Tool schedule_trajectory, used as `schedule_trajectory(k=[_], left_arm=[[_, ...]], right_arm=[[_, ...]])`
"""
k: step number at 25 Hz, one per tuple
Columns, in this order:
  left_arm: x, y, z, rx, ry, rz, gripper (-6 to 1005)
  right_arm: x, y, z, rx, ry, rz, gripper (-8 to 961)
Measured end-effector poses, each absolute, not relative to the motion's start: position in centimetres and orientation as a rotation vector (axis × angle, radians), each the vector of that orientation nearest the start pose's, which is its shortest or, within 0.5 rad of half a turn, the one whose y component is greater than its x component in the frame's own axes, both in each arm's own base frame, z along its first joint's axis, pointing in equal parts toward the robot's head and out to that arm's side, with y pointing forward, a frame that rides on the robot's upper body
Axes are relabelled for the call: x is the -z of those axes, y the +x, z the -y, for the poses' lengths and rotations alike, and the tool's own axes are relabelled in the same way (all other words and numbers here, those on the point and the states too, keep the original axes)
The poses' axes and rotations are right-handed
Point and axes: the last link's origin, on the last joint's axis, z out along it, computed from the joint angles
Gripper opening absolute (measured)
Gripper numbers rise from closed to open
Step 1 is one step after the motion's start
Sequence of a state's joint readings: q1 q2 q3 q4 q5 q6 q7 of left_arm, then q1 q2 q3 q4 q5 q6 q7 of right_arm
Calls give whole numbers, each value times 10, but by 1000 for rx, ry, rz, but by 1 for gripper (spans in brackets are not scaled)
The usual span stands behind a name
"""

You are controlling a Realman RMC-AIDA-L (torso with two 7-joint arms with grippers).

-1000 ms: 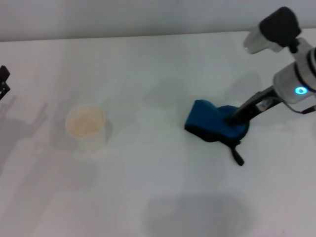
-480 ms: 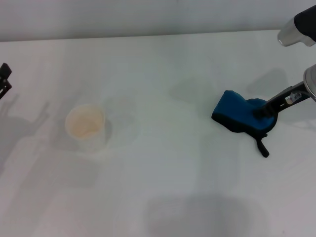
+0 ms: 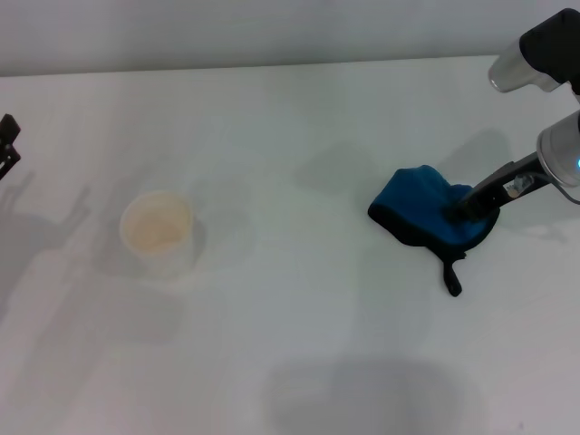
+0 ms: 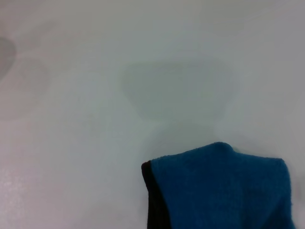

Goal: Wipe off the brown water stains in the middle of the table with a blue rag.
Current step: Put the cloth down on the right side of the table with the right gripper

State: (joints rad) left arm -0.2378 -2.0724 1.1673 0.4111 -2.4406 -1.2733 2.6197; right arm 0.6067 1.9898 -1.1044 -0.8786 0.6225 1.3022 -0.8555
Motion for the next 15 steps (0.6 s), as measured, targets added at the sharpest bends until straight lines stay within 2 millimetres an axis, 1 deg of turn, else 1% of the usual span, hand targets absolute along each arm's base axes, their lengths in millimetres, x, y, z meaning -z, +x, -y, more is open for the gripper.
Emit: schedule_trajectory(k=[8,14,15], left_arm=[[-23,-326,-302,827,-1830,367,877],[-23,-326,-302,828,-1831,366,877],[-23,-326,-302,828,-1831,365,877]], right_arm=[[-19,286,-374,333,-2473,-1163,146],[-21,285,-375,328,-2475,-1158,387],[-22,284,-375,317,-2472,-1157,389]])
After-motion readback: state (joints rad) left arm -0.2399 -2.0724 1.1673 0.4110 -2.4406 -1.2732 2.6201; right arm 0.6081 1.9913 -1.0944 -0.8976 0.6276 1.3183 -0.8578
